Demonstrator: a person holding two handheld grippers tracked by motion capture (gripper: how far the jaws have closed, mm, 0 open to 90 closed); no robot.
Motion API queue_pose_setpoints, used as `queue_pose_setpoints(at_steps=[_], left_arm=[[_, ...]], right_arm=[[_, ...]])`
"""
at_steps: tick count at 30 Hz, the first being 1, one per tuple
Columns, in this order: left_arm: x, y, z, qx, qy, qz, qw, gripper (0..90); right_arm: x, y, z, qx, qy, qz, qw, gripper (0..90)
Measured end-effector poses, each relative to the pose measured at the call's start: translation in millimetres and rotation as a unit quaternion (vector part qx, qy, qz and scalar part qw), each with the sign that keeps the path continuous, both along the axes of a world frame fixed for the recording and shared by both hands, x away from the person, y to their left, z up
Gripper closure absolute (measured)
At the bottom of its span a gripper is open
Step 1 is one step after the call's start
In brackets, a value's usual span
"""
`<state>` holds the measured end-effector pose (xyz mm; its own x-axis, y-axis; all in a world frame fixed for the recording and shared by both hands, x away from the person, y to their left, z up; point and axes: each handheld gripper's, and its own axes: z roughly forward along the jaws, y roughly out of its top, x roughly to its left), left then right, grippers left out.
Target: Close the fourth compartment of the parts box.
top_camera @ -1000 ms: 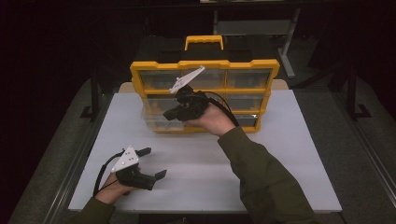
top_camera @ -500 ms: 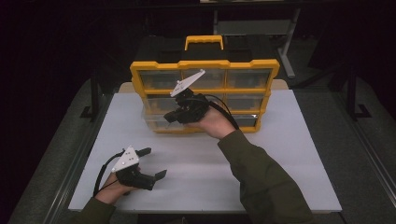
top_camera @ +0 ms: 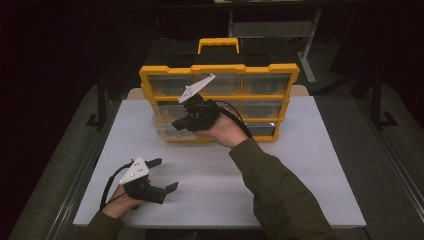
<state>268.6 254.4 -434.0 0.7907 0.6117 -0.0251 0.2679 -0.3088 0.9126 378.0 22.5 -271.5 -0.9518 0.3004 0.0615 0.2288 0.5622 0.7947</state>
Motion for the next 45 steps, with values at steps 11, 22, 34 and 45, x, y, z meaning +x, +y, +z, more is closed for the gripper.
queue_pose_setpoints(at_steps=[11, 22, 34, 45], left_arm=[[-0.4, -0.6, 0.0, -0.002, 0.000, 0.000, 1.0000, 0.0], [-0.3, -0.7, -0.1, -0.002, 0.001, 0.000, 1.0000, 0.0], [0.1, 0.6, 0.2, 0.001, 0.000, 0.000, 1.0000, 0.0], [0.2, 0.9, 0.2, 0.002, 0.001, 0.000, 1.0000, 0.0]], right_arm=[[-0.8, 7.9, -1.6, -0.008, -0.003, -0.002, 1.0000, 89.5], [2.9, 7.9, 0.4, 0.000, -0.015, -0.011, 0.9998, 89.5], [13.8, 7.5, 0.1, 0.006, -0.016, -0.019, 0.9997, 89.5], [19.1, 6.8, 0.0, 0.010, -0.015, -0.020, 0.9996, 89.4]])
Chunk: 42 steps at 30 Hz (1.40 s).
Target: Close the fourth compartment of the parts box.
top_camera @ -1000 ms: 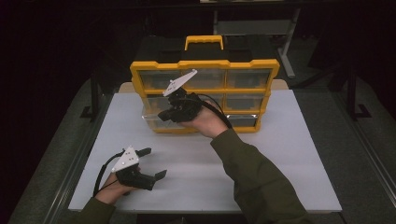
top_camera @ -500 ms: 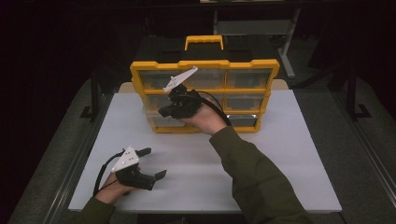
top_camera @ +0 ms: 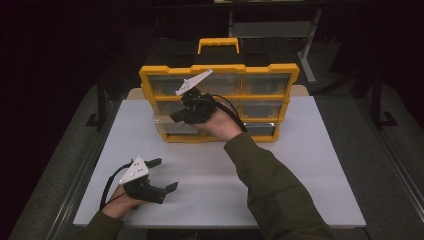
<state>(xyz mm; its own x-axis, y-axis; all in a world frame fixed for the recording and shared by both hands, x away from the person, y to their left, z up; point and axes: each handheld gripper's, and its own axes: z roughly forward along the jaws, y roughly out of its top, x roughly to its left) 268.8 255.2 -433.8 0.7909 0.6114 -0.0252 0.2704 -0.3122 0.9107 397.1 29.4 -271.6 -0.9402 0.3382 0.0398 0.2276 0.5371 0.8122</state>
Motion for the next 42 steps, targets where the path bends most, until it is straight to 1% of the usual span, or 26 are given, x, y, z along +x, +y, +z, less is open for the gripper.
queue_pose_setpoints(at_steps=[4, 5, 6, 7, 8, 11, 12, 13, 14, 15, 17, 19, 23, 25, 27, 28, 29, 30, 36, 39, 40, 42], left_arm=[[0.0, 0.0, -0.1, 0.000, 0.001, 0.001, 1.0000, 0.0], [0.1, 0.1, -0.2, 0.000, 0.001, 0.000, 1.0000, 0.0], [0.1, 0.2, -0.2, -0.001, 0.001, 0.001, 1.0000, 0.0], [0.0, 0.1, -0.2, -0.002, 0.002, 0.001, 1.0000, 0.0], [0.0, 0.2, -0.1, -0.002, 0.002, 0.001, 1.0000, 0.0], [0.1, 0.2, -0.2, -0.003, 0.002, 0.001, 1.0000, 0.0], [0.1, 0.3, -0.2, -0.003, 0.002, 0.001, 1.0000, 0.0], [0.1, 0.3, -0.2, -0.003, 0.002, 0.001, 1.0000, 0.0], [0.2, 0.3, -0.2, -0.003, 0.002, 0.001, 1.0000, 0.0], [0.3, 0.4, -0.1, -0.003, 0.002, 0.002, 1.0000, 0.0], [0.2, 0.3, 0.0, -0.004, 0.002, 0.002, 1.0000, 0.0], [0.6, 0.2, -0.3, -0.005, 0.002, 0.003, 1.0000, 0.0], [0.8, 0.3, 0.2, -0.005, 0.002, 0.004, 1.0000, 0.0], [0.9, 0.2, 0.5, -0.005, 0.001, 0.005, 1.0000, 0.0], [1.1, -0.1, 0.8, -0.005, 0.001, 0.005, 1.0000, 0.0], [1.0, -0.1, 1.0, -0.004, 0.002, 0.005, 1.0000, 0.0], [1.0, -0.2, 1.0, -0.004, 0.002, 0.005, 1.0000, 0.0], [0.8, -0.6, 0.7, -0.007, 0.002, 0.005, 1.0000, 0.0], [0.7, -0.7, -0.1, -0.010, 0.004, 0.005, 0.9999, 0.0], [0.8, 0.0, -0.4, -0.010, 0.003, 0.004, 0.9999, 0.0], [0.6, 0.1, -0.4, -0.012, 0.004, 0.006, 0.9999, 0.0], [0.6, 1.0, 0.1, -0.010, 0.003, 0.005, 0.9999, 0.0]], right_arm=[[2.8, 0.0, 0.1, -0.002, -0.004, -0.002, 1.0000, 89.4], [2.7, 0.3, 0.6, -0.001, 0.000, -0.006, 1.0000, 89.5], [2.3, 0.7, 1.5, 0.000, 0.010, -0.013, 0.9999, 89.4], [4.2, 0.7, 1.0, 0.003, 0.006, -0.011, 0.9999, 89.4], [5.2, 0.6, 1.3, -0.002, 0.007, -0.014, 0.9999, 89.4], [8.7, 0.8, 0.8, 0.000, 0.002, -0.016, 0.9999, 89.4], [9.3, 0.7, 0.9, 0.000, 0.004, -0.016, 0.9999, 89.4], [10.4, 0.8, 0.6, 0.001, 0.001, -0.016, 0.9999, 89.4], [10.1, 1.0, 1.2, -0.001, 0.007, -0.021, 0.9998, 89.5], [11.7, 0.6, 0.8, -0.002, 0.000, -0.018, 0.9998, 89.4], [13.2, 0.8, 0.5, -0.002, -0.002, -0.017, 0.9998, 89.4], [12.8, 1.3, 1.3, 0.000, 0.007, -0.024, 0.9997, 89.4], [15.7, 0.8, 0.9, 0.000, 0.006, -0.027, 0.9996, 89.5], [15.9, 0.7, 0.9, 0.002, 0.010, -0.028, 0.9996, 89.5], [18.9, -0.3, -0.6, -0.002, -0.008, -0.021, 0.9997, 89.5], [18.9, -0.1, -0.8, -0.001, -0.008, -0.024, 0.9997, 89.4], [18.0, 0.6, -0.5, 0.000, 0.001, -0.031, 0.9995, 89.5], [18.6, 0.6, -0.9, 0.002, 0.002, -0.032, 0.9995, 89.5], [21.8, 0.0, -1.9, 0.003, 0.003, -0.037, 0.9993, 89.5], [24.2, -0.2, -2.2, 0.000, -0.006, -0.037, 0.9993, 89.5], [24.1, 0.2, -2.0, 0.001, -0.002, -0.041, 0.9992, 89.5], [25.3, 0.6, -2.5, 0.000, -0.001, -0.044, 0.9990, 89.4]])
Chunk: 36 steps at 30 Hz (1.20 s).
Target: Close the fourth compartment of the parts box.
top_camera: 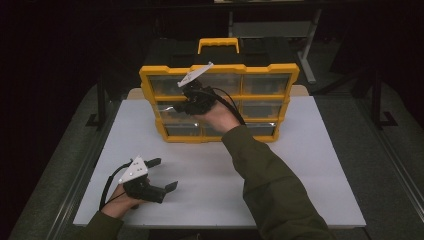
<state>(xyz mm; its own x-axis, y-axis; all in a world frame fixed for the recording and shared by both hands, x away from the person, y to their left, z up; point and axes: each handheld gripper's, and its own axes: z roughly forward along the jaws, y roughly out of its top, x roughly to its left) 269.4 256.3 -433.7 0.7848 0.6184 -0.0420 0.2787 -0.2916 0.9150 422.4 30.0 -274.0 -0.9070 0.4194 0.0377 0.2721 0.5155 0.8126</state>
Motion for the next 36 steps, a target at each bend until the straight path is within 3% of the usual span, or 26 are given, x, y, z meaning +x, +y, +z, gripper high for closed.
queue_pose_setpoints(at_steps=[24, 34, 36], left_arm=[[-0.2, 0.7, 0.0, -0.002, 0.001, 0.001, 1.0000, 0.0], [-0.3, 0.8, -0.2, -0.001, 0.001, 0.000, 1.0000, 0.0], [-0.3, 0.8, -0.5, -0.001, 0.001, 0.000, 1.0000, 0.0]], right_arm=[[5.3, 3.2, -6.9, -0.013, -0.018, -0.034, 0.9992, 89.4], [5.7, 3.3, -7.7, -0.010, -0.020, -0.036, 0.9991, 89.4], [6.7, 2.3, -8.4, -0.013, -0.029, -0.032, 0.9990, 89.4]])
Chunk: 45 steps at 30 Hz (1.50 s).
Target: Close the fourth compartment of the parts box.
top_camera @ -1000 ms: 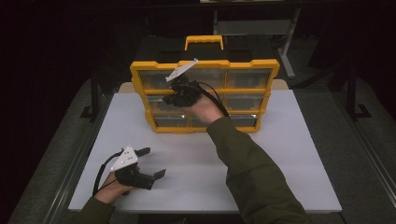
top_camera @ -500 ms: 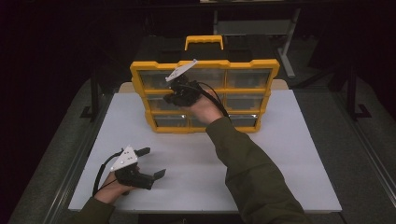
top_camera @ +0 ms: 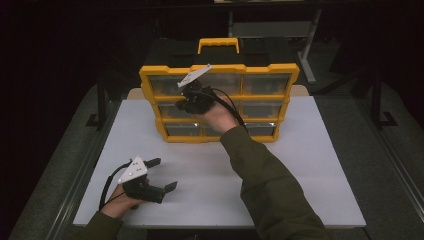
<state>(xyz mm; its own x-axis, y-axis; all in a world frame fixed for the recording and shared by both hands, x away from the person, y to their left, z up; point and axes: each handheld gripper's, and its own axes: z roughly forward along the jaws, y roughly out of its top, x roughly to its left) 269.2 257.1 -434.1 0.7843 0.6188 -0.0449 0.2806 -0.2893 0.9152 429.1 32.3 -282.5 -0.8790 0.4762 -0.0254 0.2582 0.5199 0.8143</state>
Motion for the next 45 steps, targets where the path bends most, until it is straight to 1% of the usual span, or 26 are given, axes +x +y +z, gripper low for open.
queue_pose_setpoints(at_steps=[2, 4, 5, 6, 7, 8, 9, 10, 12, 13, 17, 21, 22, 23, 25, 26, 27, 28, 30, 32, 33, 37, 39, 42, 43, 45], left_arm=[[-0.1, 0.2, 0.0, 0.002, 0.000, -0.001, 1.0000, 0.0], [0.0, 0.0, -0.1, 0.001, -0.001, -0.001, 1.0000, 0.0], [-0.1, -0.3, -0.2, 0.001, 0.000, 0.000, 1.0000, 0.0], [-0.2, -0.4, -0.3, 0.002, 0.000, -0.001, 1.0000, 0.0], [-1.0, -2.1, -0.7, -0.009, 0.003, 0.002, 1.0000, 0.0], [-1.1, -2.0, -0.7, -0.007, 0.003, 0.001, 1.0000, 0.0], [-0.9, -1.0, -0.3, 0.001, 0.003, -0.002, 1.0000, 0.0], [-0.7, -0.8, -0.3, 0.003, 0.002, -0.002, 1.0000, 0.0], [-0.5, -0.6, -0.2, 0.005, 0.003, -0.002, 1.0000, 0.0], [-0.3, -0.5, -0.2, 0.006, 0.003, -0.002, 1.0000, 0.0], [-0.2, -0.1, 0.1, 0.009, 0.002, -0.003, 1.0000, 0.0], [-0.2, -0.1, 0.0, 0.010, 0.003, -0.003, 0.9999, 0.0], [-0.1, -0.1, 0.1, 0.012, 0.004, -0.003, 0.9999, 0.0], [0.1, -0.2, 0.0, 0.010, 0.005, -0.003, 0.9999, 0.0], [0.1, -0.2, 0.0, 0.010, 0.006, -0.004, 0.9999, 0.0], [0.0, -0.1, 0.0, 0.011, 0.006, -0.005, 0.9999, 0.0], [0.1, -0.1, 0.0, 0.011, 0.007, -0.005, 0.9999, 0.0], [0.2, -0.2, -0.1, 0.011, 0.008, -0.005, 0.9999, 0.0], [0.2, -0.1, 0.0, 0.013, 0.008, -0.007, 0.9999, 0.0], [0.4, -0.3, -0.1, 0.012, 0.009, -0.008, 0.9999, 0.0], [0.5, -0.3, -0.1, 0.013, 0.010, -0.009, 0.9998, 0.0], [0.6, -0.2, 0.3, 0.011, 0.014, -0.012, 0.9998, 0.0], [0.7, 0.2, 0.4, 0.009, 0.017, -0.010, 0.9998, 0.0], [0.8, 0.9, 0.9, 0.010, 0.019, -0.011, 0.9997, 0.0], [0.8, 1.1, 1.0, 0.013, 0.018, -0.011, 0.9997, 0.0], [1.8, 1.3, 0.3, 0.018, 0.017, -0.011, 0.9996, 0.0]], right_arm=[[0.1, -1.2, -0.3, 0.002, -0.004, 0.005, 1.0000, 89.4], [-1.5, -2.1, 0.0, 0.009, 0.009, 0.004, 0.9999, 89.3], [-0.5, -3.7, -0.8, 0.005, 0.001, 0.011, 0.9999, 89.3], [-2.6, -3.5, -0.9, 0.010, 0.011, 0.008, 0.9999, 89.2], [-3.3, -4.8, -1.5, 0.008, 0.008, 0.012, 0.9999, 88.9], [-3.1, -6.1, -2.5, 0.009, 0.000, 0.017, 0.9998, 86.0], [-5.2, -7.3, -2.2, 0.012, 0.010, 0.014, 0.9998, 83.1], [-7.0, -8.4, -2.3, 0.019, 0.019, 0.013, 0.9995, 81.1], [-8.1, -11.5, -3.5, 0.020, 0.017, 0.016, 0.9995, 79.2], [-9.5, -12.7, -3.7, 0.022, 0.022, 0.015, 0.9994, 78.2], [-12.3, -18.8, -5.4, 0.026, 0.027, 0.021, 0.9991, 73.4], [-17.0, -24.8, -6.4, 0.029, 0.030, 0.028, 0.9987, 67.5], [-17.7, -26.8, -6.8, 0.025, 0.024, 0.030, 0.9989, 66.0], [-18.8, -28.2, -7.0, 0.027, 0.025, 0.032, 0.9988, 65.0], [-21.1, -31.8, -7.1, 0.026, 0.026, 0.032, 0.9988, 62.5], [-23.2, -33.3, -7.0, 0.029, 0.034, 0.026, 0.9987, 61.6], [-24.1, -35.4, -7.5, 0.030, 0.035, 0.023, 0.9987, 60.6], [-24.3, -37.6, -8.5, 0.028, 0.031, 0.026, 0.9988, 58.6], [-26.0, -41.4, -10.1, 0.027, 0.033, 0.022, 0.9988, 56.2], [-26.9, -45.6, -12.4, 0.026, 0.027, 0.018, 0.9991, 53.0], [-28.3, -47.5, -12.9, 0.029, 0.034, 0.015, 0.9989, 51.9], [-31.1, -55.2, -18.2, 0.031, 0.032, 0.010, 0.9990, 46.0], [-32.9, -58.7, -20.9, 0.030, 0.027, 0.004, 0.9992, 41.6], [-36.2, -61.7, -23.7, 0.031, 0.031, -0.005, 0.9990, 35.3], [-37.4, -61.7, -24.4, 0.036, 0.036, -0.008, 0.9987, 33.6], [-38.9, -64.6, -26.9, 0.032, 0.031, -0.013, 0.9989, 28.8]])
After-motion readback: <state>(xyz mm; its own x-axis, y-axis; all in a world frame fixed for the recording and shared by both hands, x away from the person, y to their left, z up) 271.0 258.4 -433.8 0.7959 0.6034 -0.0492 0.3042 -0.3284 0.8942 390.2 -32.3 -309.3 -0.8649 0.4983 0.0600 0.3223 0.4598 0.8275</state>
